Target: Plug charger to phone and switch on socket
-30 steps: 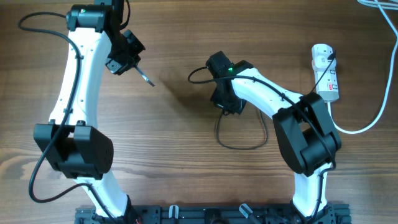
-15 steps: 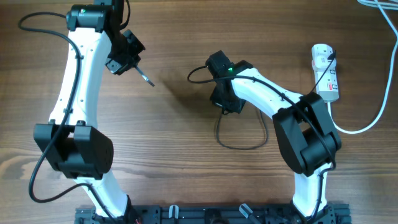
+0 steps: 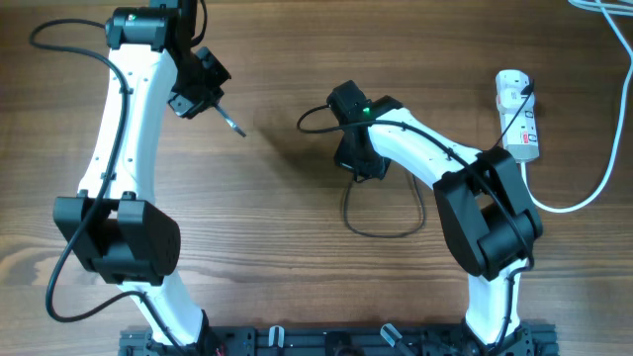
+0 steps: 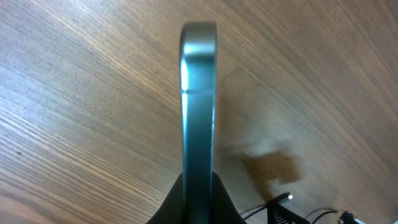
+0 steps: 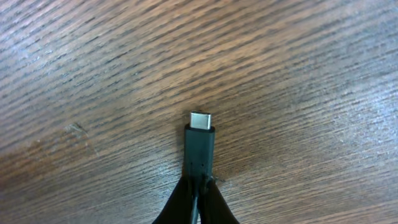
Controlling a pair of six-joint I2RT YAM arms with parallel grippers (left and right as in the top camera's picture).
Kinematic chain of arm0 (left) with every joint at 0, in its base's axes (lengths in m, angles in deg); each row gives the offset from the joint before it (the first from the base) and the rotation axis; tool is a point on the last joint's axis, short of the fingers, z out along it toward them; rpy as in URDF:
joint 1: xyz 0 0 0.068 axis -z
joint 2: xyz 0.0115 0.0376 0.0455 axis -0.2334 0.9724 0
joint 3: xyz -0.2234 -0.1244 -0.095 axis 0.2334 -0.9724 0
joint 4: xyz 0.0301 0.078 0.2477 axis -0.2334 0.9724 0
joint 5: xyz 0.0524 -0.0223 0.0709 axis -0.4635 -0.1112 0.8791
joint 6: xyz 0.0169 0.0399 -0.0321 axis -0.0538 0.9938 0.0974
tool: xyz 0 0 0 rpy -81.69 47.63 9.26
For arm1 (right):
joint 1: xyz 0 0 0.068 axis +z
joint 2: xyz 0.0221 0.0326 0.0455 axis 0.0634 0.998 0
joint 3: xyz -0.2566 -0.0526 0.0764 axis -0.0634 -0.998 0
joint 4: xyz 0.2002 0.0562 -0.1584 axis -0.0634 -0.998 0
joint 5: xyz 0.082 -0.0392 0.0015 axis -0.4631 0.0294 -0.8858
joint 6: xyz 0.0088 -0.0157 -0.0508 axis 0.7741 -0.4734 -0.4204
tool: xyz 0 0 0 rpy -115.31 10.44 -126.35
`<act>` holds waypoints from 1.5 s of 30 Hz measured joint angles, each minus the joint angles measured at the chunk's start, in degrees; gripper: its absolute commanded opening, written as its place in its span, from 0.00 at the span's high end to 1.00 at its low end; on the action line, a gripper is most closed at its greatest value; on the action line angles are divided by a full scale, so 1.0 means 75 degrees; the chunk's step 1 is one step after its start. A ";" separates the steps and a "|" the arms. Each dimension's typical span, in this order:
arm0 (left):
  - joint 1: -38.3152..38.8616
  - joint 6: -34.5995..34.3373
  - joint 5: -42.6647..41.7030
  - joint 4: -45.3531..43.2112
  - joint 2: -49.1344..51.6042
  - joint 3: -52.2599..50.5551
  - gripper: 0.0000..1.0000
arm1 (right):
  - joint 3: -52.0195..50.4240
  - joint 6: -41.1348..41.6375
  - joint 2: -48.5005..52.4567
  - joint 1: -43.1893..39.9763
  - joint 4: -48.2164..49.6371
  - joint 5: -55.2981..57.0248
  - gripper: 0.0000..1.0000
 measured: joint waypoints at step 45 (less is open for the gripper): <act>0.0822 0.4220 -0.6598 -0.2317 0.0000 -0.0044 0.96 | 0.0058 -0.2783 -0.4348 0.1309 0.0300 -0.1131 0.96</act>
